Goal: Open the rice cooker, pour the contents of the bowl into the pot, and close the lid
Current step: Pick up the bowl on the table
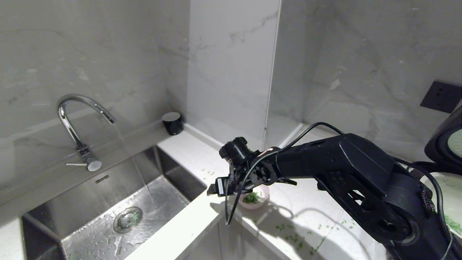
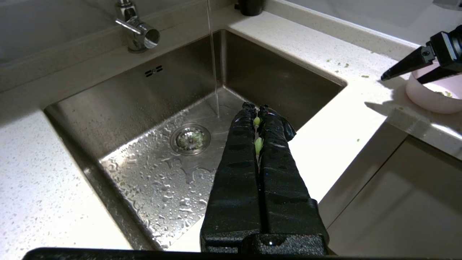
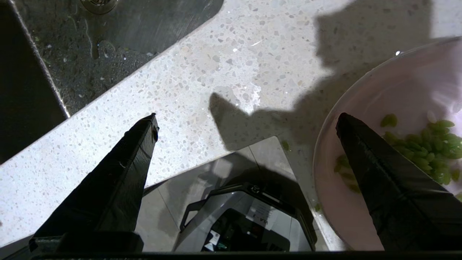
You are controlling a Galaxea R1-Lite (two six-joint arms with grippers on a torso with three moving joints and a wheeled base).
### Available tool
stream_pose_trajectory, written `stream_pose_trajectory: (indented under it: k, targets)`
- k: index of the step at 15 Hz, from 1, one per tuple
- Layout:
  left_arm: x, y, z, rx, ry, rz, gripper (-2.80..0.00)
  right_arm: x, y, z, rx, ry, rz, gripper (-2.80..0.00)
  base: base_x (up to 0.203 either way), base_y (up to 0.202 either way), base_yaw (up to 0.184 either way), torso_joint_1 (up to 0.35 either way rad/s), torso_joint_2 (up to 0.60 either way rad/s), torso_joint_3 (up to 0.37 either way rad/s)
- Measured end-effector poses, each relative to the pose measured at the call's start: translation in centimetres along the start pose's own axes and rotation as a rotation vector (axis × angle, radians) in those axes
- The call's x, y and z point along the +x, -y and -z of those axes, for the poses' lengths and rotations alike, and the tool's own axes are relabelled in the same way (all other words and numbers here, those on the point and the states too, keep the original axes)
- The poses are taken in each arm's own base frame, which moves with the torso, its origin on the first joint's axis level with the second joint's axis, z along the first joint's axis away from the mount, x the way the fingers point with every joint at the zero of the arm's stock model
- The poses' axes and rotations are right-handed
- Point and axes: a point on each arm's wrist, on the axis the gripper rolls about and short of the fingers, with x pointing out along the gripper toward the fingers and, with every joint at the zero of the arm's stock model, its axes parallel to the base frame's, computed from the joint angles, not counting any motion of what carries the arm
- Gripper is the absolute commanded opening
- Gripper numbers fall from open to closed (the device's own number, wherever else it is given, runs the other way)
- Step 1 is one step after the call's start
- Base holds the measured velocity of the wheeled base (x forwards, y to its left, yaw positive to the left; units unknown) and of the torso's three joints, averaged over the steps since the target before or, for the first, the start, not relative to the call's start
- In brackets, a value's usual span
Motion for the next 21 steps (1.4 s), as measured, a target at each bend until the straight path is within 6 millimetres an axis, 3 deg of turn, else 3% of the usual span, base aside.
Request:
stream_pose_trajectory:
  k: [5,9,12,14,17,19,21]
  targets:
    - [0.0,0.0,0.0,0.000,0.000,0.000,-2.80,-0.5,-0.1,-0.2,0.006,0.007,-0.003,0.00,0.000,0.000,0.000,0.000,0.00,0.000]
    - [0.0,0.0,0.0,-0.003,0.000,0.000,-2.80,-3.4,0.3,-1.7,0.026,0.066,0.003,0.00,0.000,0.000,0.000,0.000,0.00,0.000]
    - [0.0,0.0,0.0,-0.006,0.001,0.002,-2.80,-8.2,0.4,-2.7,0.037,0.131,-0.006,0.00,0.000,0.000,0.000,0.000,0.00,0.000]
    - [0.0,0.0,0.0,-0.006,0.001,0.003,-2.80,-12.9,0.3,-2.6,0.039,0.182,-0.003,0.00,0.000,0.000,0.000,0.000,0.00,0.000]
    - [0.0,0.0,0.0,-0.006,0.000,0.003,-2.80,-20.5,0.7,-0.7,0.045,0.270,0.038,0.00,0.000,0.000,0.000,0.000,0.00,0.000]
    - [0.0,0.0,0.0,-0.006,0.000,0.004,-2.80,-25.2,2.4,1.6,0.051,0.318,0.085,0.00,0.000,0.000,0.000,0.000,0.00,0.000]
    - [0.0,0.0,0.0,-0.006,0.001,0.005,-2.80,-29.7,5.9,4.0,0.096,0.384,0.176,0.00,0.000,0.000,0.000,0.000,0.00,0.000]
